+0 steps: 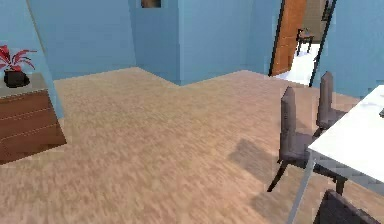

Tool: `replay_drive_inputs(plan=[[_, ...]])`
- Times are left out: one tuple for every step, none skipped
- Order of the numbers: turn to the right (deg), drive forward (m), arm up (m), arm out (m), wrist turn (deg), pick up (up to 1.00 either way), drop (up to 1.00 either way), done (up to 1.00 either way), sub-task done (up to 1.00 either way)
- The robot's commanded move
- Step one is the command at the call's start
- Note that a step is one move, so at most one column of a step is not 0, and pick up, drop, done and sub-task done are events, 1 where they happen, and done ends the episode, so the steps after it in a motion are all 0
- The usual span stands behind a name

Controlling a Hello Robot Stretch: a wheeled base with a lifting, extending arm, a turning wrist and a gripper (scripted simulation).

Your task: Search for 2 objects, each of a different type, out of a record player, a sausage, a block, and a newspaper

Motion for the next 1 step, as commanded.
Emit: replay_drive_inputs(plan=[[0.0, 1.00, 0.00, 0.00, 0.0, 0.00, 0.00, 0.00, 0.00]])
